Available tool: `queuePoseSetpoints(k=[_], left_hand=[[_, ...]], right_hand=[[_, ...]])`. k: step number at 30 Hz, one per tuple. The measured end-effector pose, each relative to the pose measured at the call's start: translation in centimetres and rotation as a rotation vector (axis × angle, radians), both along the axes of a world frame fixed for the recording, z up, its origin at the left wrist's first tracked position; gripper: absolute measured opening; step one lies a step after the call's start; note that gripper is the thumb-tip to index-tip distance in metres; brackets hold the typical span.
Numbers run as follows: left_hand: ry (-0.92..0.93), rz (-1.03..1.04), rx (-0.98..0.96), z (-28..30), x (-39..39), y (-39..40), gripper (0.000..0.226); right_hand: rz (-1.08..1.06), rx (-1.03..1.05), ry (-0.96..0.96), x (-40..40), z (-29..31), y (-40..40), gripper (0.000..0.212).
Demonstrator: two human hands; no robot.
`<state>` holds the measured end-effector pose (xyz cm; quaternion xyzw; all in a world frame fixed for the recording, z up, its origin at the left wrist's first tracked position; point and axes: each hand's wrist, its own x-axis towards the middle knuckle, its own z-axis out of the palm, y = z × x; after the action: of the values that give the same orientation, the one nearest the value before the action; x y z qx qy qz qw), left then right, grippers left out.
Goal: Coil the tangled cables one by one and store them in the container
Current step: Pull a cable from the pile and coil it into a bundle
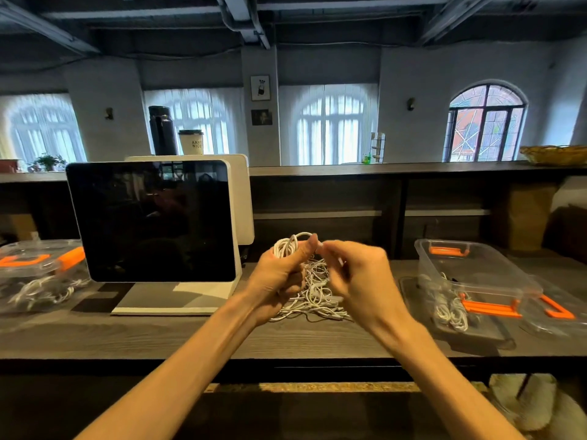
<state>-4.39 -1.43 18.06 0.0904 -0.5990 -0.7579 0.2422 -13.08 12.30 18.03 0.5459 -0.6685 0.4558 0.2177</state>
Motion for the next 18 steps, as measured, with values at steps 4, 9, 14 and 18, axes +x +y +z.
queuePoseSetpoints(k=[4, 9, 14, 18], left_hand=[[-0.043, 0.105, 0.004, -0.1, -0.9, 0.7, 0.042], [-0.027, 0.136, 0.122, -0.1, -0.7, 0.2, 0.036], [0.052, 0.038, 0.331, 0.2, -0.7, -0.4, 0.043], [0.130, 0.018, 0.462, 0.5, -0.5, -0.4, 0.043]], right_hand=[[-0.130, 0.266, 0.235, 2.3, -1.3, -0.8, 0.021], [-0.171, 0.376, 0.331, 2.5, -1.8, -0.8, 0.044], [0.159, 0.096, -0.290, 3.1, -2.6, -0.3, 0.029], [0.542, -0.014, -1.239, 3.0, -2.2, -0.4, 0.019]])
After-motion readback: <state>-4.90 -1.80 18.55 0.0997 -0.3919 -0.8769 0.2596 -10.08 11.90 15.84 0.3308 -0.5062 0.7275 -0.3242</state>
